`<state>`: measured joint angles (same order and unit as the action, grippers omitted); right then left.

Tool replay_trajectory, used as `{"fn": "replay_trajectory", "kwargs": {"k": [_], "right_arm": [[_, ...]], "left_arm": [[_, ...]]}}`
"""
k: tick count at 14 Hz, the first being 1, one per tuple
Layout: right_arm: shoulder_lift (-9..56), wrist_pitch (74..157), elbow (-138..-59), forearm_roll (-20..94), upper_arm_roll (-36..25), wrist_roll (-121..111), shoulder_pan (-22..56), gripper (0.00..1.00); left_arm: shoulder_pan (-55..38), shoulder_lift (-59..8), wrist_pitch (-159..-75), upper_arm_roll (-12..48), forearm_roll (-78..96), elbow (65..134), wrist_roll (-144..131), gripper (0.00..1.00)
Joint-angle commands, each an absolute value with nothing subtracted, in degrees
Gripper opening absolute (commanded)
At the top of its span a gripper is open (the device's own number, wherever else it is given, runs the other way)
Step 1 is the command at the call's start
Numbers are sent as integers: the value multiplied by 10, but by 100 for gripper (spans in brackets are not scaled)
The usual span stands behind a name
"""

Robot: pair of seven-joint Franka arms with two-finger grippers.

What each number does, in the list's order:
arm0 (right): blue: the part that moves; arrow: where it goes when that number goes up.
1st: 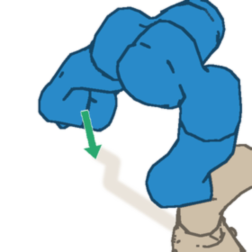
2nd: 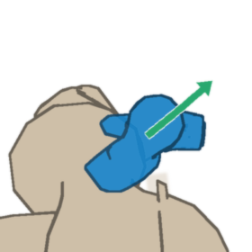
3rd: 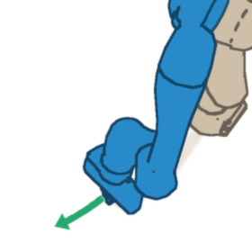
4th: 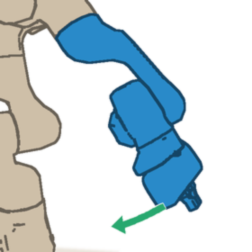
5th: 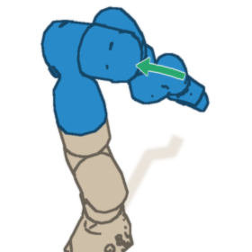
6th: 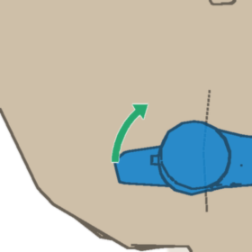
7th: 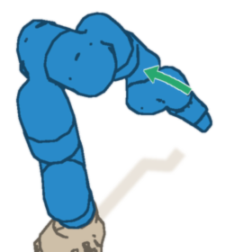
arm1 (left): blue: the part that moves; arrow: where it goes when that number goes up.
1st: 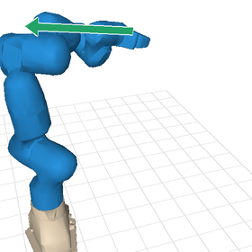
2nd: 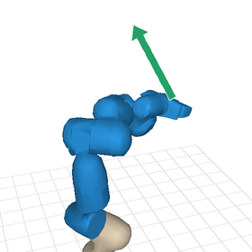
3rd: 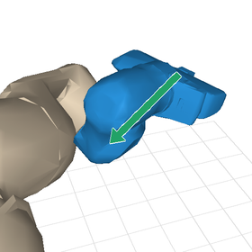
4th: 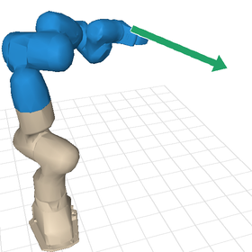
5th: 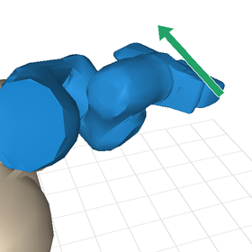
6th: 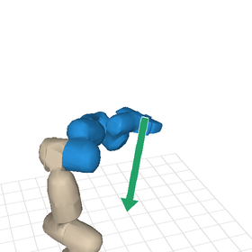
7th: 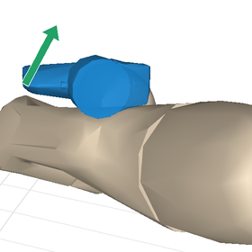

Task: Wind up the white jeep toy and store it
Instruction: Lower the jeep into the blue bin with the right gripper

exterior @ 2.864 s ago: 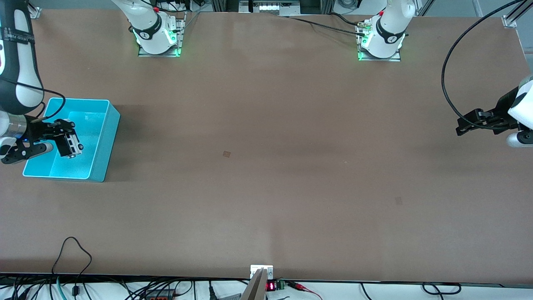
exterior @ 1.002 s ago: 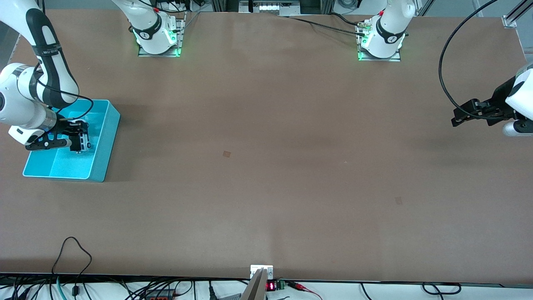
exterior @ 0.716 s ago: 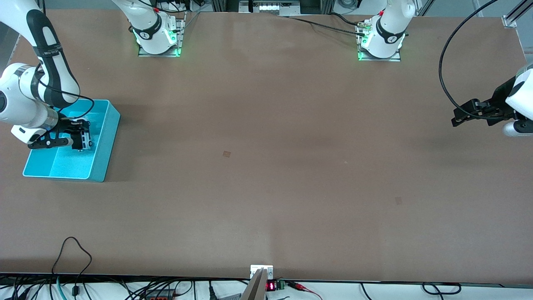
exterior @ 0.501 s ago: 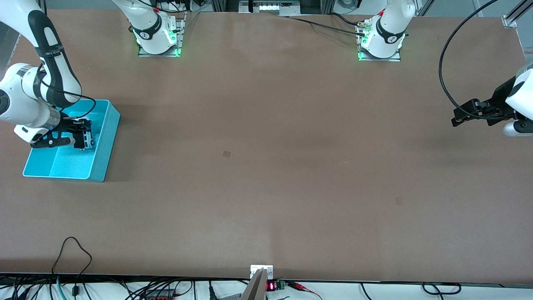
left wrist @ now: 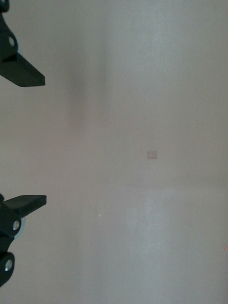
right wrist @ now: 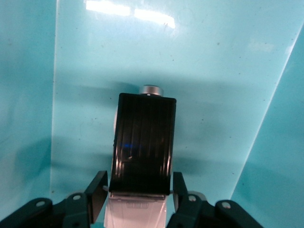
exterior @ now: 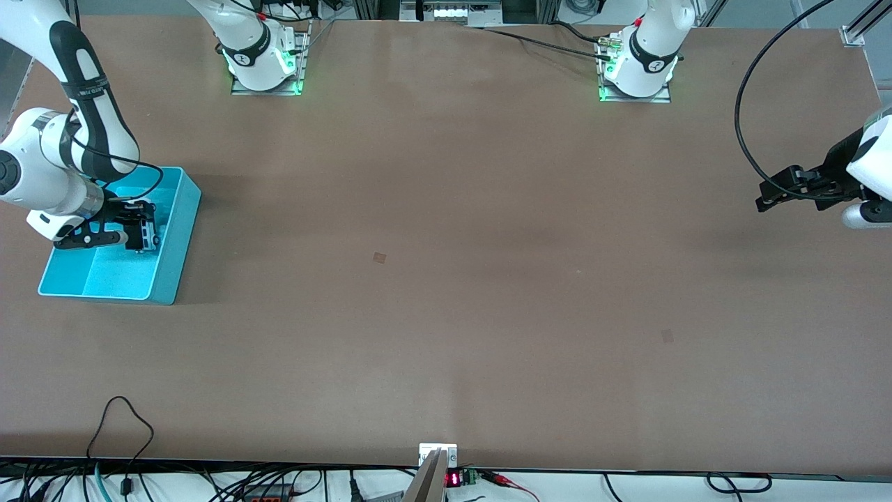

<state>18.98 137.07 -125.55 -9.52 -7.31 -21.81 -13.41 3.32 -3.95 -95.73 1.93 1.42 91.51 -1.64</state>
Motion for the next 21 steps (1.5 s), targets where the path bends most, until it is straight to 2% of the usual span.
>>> {"fn": "replay_trajectory", "kwargs": {"k": [1, 2, 5, 6, 8, 14, 21], "right_arm": [[186, 1381, -1261, -103, -69, -207, -140, 30], [188, 1381, -1261, -103, -69, -207, -141, 37], [189, 1381, -1261, -104, -69, -207, -140, 69], [190, 1381, -1260, -104, -69, -207, -140, 74], [192, 1382, -1261, -104, -69, -207, -140, 100], [197, 1381, -1259, -104, -69, -207, -140, 100], [150, 1358, -1241, -102, -65, -212, -126, 100]], "left_arm": [[30, -24, -961, 12, 29, 930, -6, 100], [31, -24, -961, 11, 29, 930, -6, 100], [31, -24, -961, 11, 29, 930, -6, 100], [32, -23, -961, 11, 29, 930, -6, 100], [32, -24, -962, 11, 29, 928, -6, 100], [32, -22, -960, 13, 29, 927, 0, 100], [32, -21, -947, 12, 28, 927, 0, 100]]}}
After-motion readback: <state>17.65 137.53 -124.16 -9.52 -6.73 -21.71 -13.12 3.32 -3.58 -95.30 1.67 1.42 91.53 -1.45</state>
